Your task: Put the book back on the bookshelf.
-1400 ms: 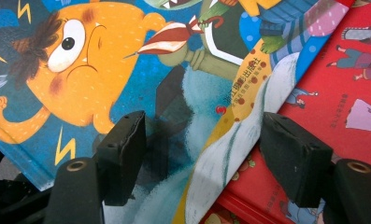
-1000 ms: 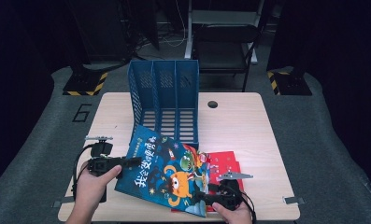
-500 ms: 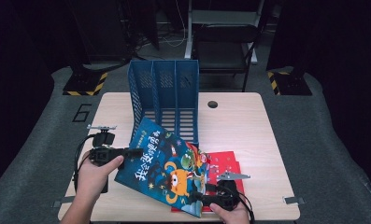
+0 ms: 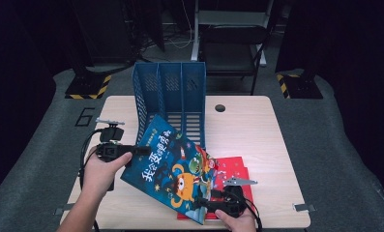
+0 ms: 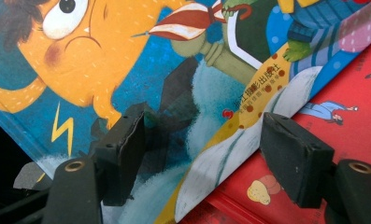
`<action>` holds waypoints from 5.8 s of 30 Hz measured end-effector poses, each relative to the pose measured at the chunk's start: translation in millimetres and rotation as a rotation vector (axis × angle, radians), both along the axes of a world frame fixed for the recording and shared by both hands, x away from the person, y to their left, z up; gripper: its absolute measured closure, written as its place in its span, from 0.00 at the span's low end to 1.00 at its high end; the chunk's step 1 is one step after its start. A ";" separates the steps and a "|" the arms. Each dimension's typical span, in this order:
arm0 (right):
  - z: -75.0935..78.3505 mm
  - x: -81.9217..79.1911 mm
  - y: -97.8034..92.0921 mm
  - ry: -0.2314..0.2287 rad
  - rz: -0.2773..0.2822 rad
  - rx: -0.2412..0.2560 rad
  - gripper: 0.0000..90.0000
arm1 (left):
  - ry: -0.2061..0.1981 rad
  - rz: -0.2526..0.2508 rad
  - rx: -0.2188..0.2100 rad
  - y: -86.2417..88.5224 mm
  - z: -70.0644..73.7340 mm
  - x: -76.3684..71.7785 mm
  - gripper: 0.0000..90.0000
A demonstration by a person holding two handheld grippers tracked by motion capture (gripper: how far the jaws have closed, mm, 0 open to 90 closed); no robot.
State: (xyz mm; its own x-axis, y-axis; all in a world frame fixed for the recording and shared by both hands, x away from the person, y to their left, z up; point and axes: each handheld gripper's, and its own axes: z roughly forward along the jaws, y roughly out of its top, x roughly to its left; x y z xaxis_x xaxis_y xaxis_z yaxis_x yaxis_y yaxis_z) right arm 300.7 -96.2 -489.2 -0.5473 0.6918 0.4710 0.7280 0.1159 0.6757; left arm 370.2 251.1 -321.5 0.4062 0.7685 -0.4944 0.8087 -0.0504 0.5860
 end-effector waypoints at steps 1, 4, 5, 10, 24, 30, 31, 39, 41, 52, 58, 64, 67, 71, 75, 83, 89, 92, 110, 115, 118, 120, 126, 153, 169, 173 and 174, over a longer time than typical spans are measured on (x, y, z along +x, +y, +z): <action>-0.2 0.0 -0.3 -0.003 0.002 0.004 0.35 | 0.001 0.001 0.000 -1.9 2.1 1.1 0.80; -0.4 0.9 -0.4 -0.006 0.008 0.015 0.35 | 0.003 -0.028 0.002 -9.1 12.7 5.7 0.82; -0.1 0.8 0.1 -0.004 0.010 0.017 0.35 | 0.003 -0.028 0.002 -9.1 12.7 5.7 0.82; -0.6 0.4 -0.6 -0.022 0.031 0.023 0.39 | -0.006 -0.071 0.030 -18.8 23.6 9.7 0.83; 2.3 -28.0 10.3 -0.151 0.186 -0.163 0.33 | 0.009 -0.089 0.035 -20.2 26.6 10.8 0.83; 5.2 -40.5 19.4 -0.247 0.173 -0.243 0.23 | 0.007 -0.103 0.046 -20.3 27.2 10.2 0.83; 4.9 -40.2 20.1 -0.256 0.167 -0.255 0.22 | 0.007 -0.103 0.046 -20.3 27.2 10.2 0.83; 2.3 -42.2 21.9 -0.230 0.219 -0.247 0.18 | 0.011 -0.105 0.045 -20.7 27.0 10.9 0.83; -3.3 -41.2 25.8 -0.233 0.225 -0.306 0.18 | 0.009 -0.115 0.049 -22.7 27.2 10.3 0.83; -1.4 -42.7 32.4 -0.241 0.172 -0.306 0.17 | -0.002 -0.110 0.028 -26.7 28.7 8.3 0.79; 0.5 -37.2 34.6 -0.246 0.178 -0.315 0.15 | -0.007 -0.111 0.034 -30.4 31.3 10.7 0.74; -2.7 -29.2 35.4 -0.223 0.178 -0.318 0.06 | -0.007 -0.110 0.028 -31.2 30.8 11.3 0.69; -3.5 -29.9 36.8 -0.226 0.165 -0.327 0.05 | -0.014 -0.113 0.032 -31.3 30.7 10.8 0.67; -3.9 -30.5 37.8 -0.226 0.151 -0.318 0.05 | -0.005 -0.124 0.022 -33.3 29.7 6.8 0.67; -3.9 -30.6 40.5 -0.210 0.120 -0.312 0.04 | -0.016 -0.131 0.037 -33.6 28.8 3.3 0.67; -2.8 -28.9 40.9 -0.199 0.132 -0.315 0.04 | 0.006 -0.132 0.047 -30.9 24.3 -3.1 0.67; -2.7 -29.3 41.7 -0.198 0.126 -0.317 0.04 | 0.040 -0.143 0.063 -33.6 17.7 -3.9 0.67; -2.6 -29.1 41.3 -0.198 0.126 -0.315 0.04 | 0.036 -0.159 0.063 -36.6 17.5 -7.8 0.67; -2.3 -29.9 39.9 -0.185 0.116 -0.280 0.05 | 0.015 -0.172 0.104 -53.2 9.4 -27.4 0.69; -2.4 -30.3 40.3 -0.185 0.110 -0.279 0.05 | 0.014 -0.159 0.106 -52.5 8.4 -28.3 0.73; -2.5 -30.3 40.3 -0.185 0.108 -0.277 0.05 | 0.009 -0.160 0.116 -52.4 8.4 -28.4 0.76; -2.8 -30.1 40.1 -0.189 0.106 -0.280 0.05 | 0.015 -0.161 0.114 -53.7 8.0 -29.5 0.79; -2.9 -30.7 40.3 -0.190 0.106 -0.277 0.05 | 0.012 -0.154 0.120 -52.6 7.1 -31.6 0.80; -1.4 -30.0 38.4 -0.197 0.147 -0.245 0.24 | 0.061 -0.186 0.136 -60.1 23.3 -3.2 0.87; -1.0 -28.1 36.7 -0.169 0.175 -0.204 0.41 | 0.046 -0.229 0.176 -65.2 40.4 6.3 0.92; -1.3 -28.0 36.9 -0.177 0.168 -0.208 0.41 | 0.044 -0.235 0.181 -66.1 41.4 7.8 0.92; -1.2 -28.2 36.8 -0.177 0.172 -0.203 0.40 | 0.036 -0.237 0.188 -67.2 41.9 8.2 0.92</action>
